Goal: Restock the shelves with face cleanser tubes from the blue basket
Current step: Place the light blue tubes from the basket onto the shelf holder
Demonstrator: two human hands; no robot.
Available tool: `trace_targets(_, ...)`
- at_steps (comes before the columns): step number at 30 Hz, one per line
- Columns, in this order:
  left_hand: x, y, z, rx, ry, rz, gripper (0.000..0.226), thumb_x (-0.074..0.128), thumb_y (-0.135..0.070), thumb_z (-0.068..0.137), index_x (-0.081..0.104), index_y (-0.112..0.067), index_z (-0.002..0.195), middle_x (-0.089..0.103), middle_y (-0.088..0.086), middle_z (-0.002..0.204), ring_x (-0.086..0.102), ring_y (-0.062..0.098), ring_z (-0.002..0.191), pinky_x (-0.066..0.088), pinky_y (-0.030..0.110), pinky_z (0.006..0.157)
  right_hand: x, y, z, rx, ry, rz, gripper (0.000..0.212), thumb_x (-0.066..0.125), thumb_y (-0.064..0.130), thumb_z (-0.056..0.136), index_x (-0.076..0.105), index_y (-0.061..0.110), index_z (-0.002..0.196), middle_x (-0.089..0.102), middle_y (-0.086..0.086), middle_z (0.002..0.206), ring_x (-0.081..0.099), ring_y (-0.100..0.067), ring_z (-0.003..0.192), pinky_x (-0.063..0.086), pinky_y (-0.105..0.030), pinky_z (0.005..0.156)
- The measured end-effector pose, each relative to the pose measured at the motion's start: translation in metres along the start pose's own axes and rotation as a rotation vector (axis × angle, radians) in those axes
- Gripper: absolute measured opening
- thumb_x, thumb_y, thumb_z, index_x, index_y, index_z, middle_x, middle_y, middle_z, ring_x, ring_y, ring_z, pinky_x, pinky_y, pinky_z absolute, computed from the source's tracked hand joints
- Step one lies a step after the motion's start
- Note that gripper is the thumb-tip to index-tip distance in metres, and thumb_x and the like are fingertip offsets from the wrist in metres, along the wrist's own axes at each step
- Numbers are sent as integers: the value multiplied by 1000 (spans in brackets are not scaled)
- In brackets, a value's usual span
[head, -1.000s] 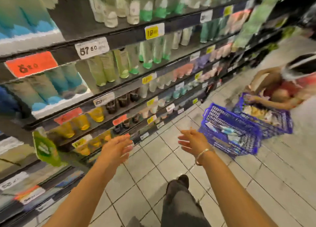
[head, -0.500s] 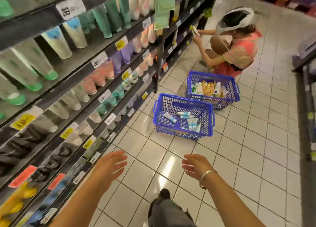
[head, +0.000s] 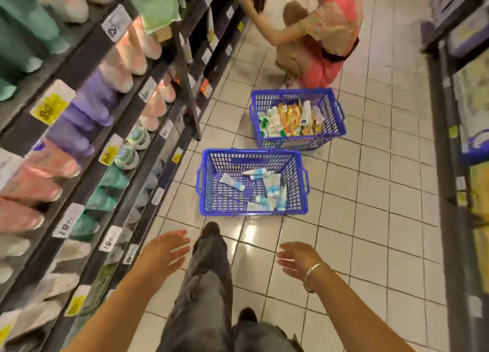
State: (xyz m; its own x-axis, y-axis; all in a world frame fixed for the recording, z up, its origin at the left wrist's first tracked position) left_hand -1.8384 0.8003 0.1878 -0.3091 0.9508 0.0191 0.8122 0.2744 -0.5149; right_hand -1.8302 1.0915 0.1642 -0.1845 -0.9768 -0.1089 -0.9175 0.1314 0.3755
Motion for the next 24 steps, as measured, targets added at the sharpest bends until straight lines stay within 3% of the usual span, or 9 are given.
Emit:
trace_targets(6,43,-75,70,-42,83,181,15,50,-10,92,63,-17,93,65,4,89,60,17,81,42,27,70,18,38,39,97,-84,165,7,52,11,91,55,11,85,59,-9,71,55,-20,62,40,-25,60)
trace_targets(13,110,-168,167,-35,140,314,15,50,-5,91,59,-12,100,64,5,84,57,17,74,40,26,66,41,150,116,49,-152,200,15,51,9,93,50,10,78,54,-10,66,49,-20,55,33,-23,55)
trace_targets(17,125,-157,218,-128,124,363,14,51,-2,90,61,-11,95,62,6,77,54,16,67,40,22,58,51,152,171,128,-140,105,28,43,6,95,47,14,68,47,-5,57,43,-15,49,29,-20,50)
trace_targets(21,162,-145,286,-145,113,347,13,53,-4,90,64,-11,93,67,3,71,56,17,67,42,23,60,30,173,250,104,-185,-45,20,49,8,93,53,18,75,54,-1,69,51,-12,59,43,-22,56)
trace_targets(24,197,-127,364,-159,65,280,18,50,-2,90,57,-14,81,65,-2,57,58,14,58,39,24,60,20,188,331,67,-175,-162,27,49,8,93,47,26,73,51,8,73,48,-2,63,42,-11,55)
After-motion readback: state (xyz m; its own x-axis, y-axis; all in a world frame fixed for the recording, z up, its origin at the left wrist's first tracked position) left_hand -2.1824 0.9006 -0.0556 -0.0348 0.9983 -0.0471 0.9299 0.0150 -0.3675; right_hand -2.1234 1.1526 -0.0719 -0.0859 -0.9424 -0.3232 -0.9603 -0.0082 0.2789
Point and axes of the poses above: each hand's wrist, its own z-axis towards the middle knuckle, its own x-axis out of the palm, y = z × x, the point moved 1 cm from there along z, towards the middle knuckle
